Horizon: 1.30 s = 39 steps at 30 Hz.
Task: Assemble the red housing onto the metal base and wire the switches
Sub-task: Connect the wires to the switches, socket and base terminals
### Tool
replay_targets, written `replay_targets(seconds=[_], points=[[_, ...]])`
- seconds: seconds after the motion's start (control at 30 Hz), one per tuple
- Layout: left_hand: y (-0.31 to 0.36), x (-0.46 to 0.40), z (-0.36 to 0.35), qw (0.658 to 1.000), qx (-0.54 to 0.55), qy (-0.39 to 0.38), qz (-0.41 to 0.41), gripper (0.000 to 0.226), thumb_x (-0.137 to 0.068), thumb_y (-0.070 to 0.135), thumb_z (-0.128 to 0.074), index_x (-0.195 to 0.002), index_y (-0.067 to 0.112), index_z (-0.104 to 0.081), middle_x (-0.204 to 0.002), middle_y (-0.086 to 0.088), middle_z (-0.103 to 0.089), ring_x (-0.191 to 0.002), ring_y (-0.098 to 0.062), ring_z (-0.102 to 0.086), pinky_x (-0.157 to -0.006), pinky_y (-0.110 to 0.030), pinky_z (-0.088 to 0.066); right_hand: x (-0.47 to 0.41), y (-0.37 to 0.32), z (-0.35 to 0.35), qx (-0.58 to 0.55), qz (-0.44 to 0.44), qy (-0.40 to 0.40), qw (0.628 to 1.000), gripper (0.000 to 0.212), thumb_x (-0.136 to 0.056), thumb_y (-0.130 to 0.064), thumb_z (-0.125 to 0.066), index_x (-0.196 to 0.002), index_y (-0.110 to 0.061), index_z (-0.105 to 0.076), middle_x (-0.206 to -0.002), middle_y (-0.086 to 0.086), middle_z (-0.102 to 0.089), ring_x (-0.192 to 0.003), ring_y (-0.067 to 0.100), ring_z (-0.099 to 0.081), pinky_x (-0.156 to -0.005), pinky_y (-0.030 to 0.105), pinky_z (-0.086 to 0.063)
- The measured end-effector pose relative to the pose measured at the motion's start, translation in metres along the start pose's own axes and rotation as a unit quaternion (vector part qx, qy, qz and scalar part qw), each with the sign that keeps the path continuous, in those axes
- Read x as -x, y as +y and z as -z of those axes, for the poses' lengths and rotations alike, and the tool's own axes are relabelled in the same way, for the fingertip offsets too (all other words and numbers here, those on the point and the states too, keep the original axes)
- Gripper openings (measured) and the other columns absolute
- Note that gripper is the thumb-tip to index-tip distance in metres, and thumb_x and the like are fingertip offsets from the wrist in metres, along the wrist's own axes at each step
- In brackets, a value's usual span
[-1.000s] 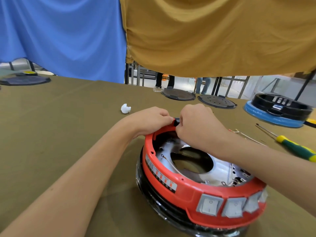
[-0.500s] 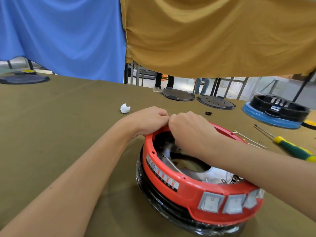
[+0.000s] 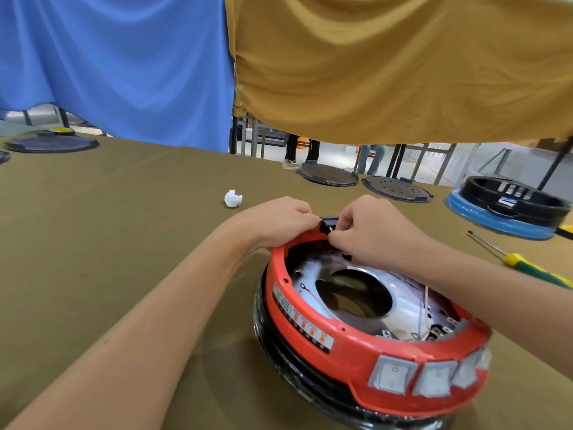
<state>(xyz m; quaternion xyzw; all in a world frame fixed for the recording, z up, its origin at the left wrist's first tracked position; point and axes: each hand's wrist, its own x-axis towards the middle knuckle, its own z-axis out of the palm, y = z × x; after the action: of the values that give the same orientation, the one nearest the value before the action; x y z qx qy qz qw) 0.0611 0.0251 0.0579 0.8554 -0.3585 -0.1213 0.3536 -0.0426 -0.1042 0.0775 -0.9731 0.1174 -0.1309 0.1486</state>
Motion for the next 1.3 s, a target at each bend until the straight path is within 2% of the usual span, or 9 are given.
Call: replay_targets(seconds=[0.3,0.43,0.53,0.63,0.8,1.0,1.1,1.2,1.3], points=[[0.000,-0.001,0.000,1.000,-0.004,-0.001,-0.013,0.028,-0.101,0.032,-0.049,-0.086,0.011,-0.060,-0.081,-0.008,-0.056,-0.071,-0.022,-0.052,-0.067,-0.032,-0.044,-0.003,-0.006,-0.009,0.052,0.028,0.044,0.997,0.019,-0.087,-0.012,-0.057,-0.069,-0.008,-0.058,-0.066,0.007,-0.060,-0.061,0.022,-0.053,-0.046,0.025,-0.033],[0.000,-0.001,-0.001,1.000,0.000,0.005,-0.005,0.034,-0.101,0.033,-0.049,-0.097,0.003,-0.064,-0.085,-0.009,-0.060,-0.073,-0.022,-0.055,-0.070,-0.031,-0.045,0.000,-0.004,-0.006,0.079,0.033,0.046,0.995,0.019,-0.092,-0.022,-0.061,-0.078,-0.008,-0.061,-0.073,0.006,-0.062,-0.064,0.022,-0.056,-0.048,0.025,-0.037],[-0.001,-0.002,-0.001,1.000,0.003,0.003,-0.002,0.033,-0.100,0.035,-0.050,-0.094,0.007,-0.065,-0.084,-0.008,-0.060,-0.073,-0.022,-0.055,-0.070,-0.031,-0.044,0.006,0.000,0.001,0.098,0.045,0.055,0.993,0.027,-0.087,-0.035,-0.068,-0.083,-0.009,-0.063,-0.080,0.007,-0.066,-0.074,0.024,-0.061,-0.057,0.030,-0.045],[-0.003,-0.003,-0.001,1.000,0.003,0.005,0.000,0.029,-0.100,0.035,-0.050,-0.086,0.013,-0.062,-0.082,-0.007,-0.061,-0.069,-0.022,-0.056,-0.067,-0.031,-0.046,0.012,0.001,0.002,0.093,0.044,0.036,0.994,0.031,-0.083,-0.039,-0.070,-0.081,-0.008,-0.069,-0.077,0.007,-0.070,-0.075,0.025,-0.064,-0.063,0.031,-0.050],[-0.002,-0.003,-0.001,1.000,-0.005,0.006,-0.008,0.034,-0.100,0.034,-0.049,-0.097,0.004,-0.064,-0.085,-0.009,-0.061,-0.072,-0.022,-0.056,-0.073,-0.038,-0.051,0.006,-0.005,-0.003,0.072,0.035,0.054,0.995,0.026,-0.085,-0.030,-0.063,-0.080,-0.005,-0.068,-0.073,0.009,-0.070,-0.069,0.026,-0.064,-0.059,0.030,-0.049],[-0.002,-0.002,0.000,1.000,-0.009,0.004,-0.018,0.035,-0.100,0.032,-0.049,-0.101,0.000,-0.063,-0.090,-0.012,-0.061,-0.075,-0.021,-0.054,-0.072,-0.034,-0.046,-0.002,-0.009,-0.006,0.042,0.004,0.056,0.998,0.018,-0.082,-0.015,-0.061,-0.074,0.001,-0.064,-0.070,0.014,-0.065,-0.062,0.026,-0.053,-0.058,0.031,-0.048],[-0.001,-0.001,0.001,1.000,-0.012,-0.002,-0.023,0.032,-0.101,0.031,-0.049,-0.101,0.003,-0.064,-0.090,-0.011,-0.062,-0.075,-0.021,-0.055,-0.071,-0.033,-0.046,-0.002,-0.009,-0.006,0.043,0.003,0.050,0.998,0.017,-0.084,-0.013,-0.059,-0.070,-0.003,-0.060,-0.064,0.010,-0.058,-0.060,0.025,-0.050,-0.054,0.029,-0.042],[-0.001,0.000,0.002,0.999,-0.030,-0.003,-0.026,0.031,-0.101,0.032,-0.048,-0.100,0.006,-0.065,-0.098,-0.017,-0.067,-0.077,-0.021,-0.056,-0.079,-0.041,-0.053,-0.001,-0.010,-0.007,0.044,0.003,0.039,0.998,0.021,-0.086,-0.013,-0.058,-0.067,-0.008,-0.056,-0.060,0.005,-0.053,-0.056,0.020,-0.047,-0.047,0.025,-0.035],[-0.001,0.001,0.002,0.999,-0.030,-0.008,-0.020,0.029,-0.101,0.033,-0.047,-0.100,0.011,-0.066,-0.105,-0.015,-0.070,-0.083,-0.022,-0.061,-0.088,-0.044,-0.053,-0.002,-0.008,-0.003,0.028,-0.001,0.011,1.000,0.022,-0.091,-0.017,-0.058,-0.074,-0.003,-0.060,-0.067,0.009,-0.061,-0.062,0.025,-0.055,-0.052,0.028,-0.044]])
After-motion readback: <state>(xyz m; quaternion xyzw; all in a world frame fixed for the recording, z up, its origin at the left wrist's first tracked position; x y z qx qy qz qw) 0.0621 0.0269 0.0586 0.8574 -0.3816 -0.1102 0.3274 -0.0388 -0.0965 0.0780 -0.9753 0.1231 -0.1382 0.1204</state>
